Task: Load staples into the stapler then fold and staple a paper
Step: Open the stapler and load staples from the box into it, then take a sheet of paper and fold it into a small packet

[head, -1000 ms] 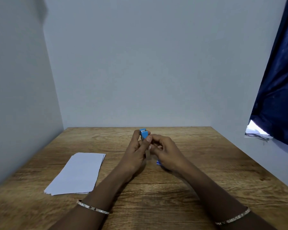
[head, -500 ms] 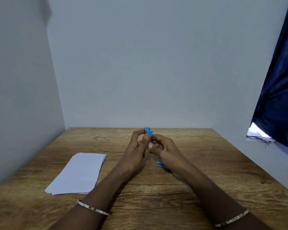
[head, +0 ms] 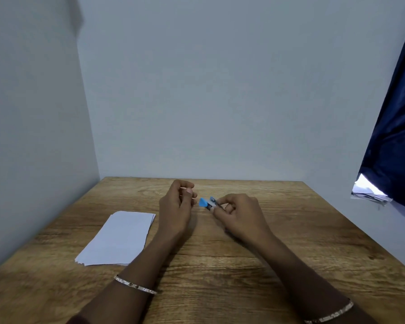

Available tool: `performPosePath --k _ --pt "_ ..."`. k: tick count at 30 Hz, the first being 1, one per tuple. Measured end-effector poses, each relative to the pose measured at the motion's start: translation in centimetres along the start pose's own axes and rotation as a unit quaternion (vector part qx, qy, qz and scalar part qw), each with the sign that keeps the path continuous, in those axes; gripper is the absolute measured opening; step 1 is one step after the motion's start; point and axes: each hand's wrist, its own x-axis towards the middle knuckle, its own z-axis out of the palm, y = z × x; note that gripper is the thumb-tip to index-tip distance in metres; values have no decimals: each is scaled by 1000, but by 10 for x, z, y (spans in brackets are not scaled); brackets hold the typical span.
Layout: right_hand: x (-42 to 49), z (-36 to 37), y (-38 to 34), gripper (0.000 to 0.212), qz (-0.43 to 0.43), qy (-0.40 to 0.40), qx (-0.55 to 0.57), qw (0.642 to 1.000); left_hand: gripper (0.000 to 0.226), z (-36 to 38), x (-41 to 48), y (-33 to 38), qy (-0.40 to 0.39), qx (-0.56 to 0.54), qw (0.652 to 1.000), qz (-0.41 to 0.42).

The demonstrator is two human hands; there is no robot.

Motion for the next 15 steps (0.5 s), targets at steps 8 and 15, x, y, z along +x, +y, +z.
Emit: performPosePath --k 8,15 --pt "-21 15 -20 31 -93 -25 -131 987 18 -12 -13 10 21 43 999 5" --pt "-38 23 -28 28 -153 -35 -255 954 19 -13 -33 16 9 78 996 32"
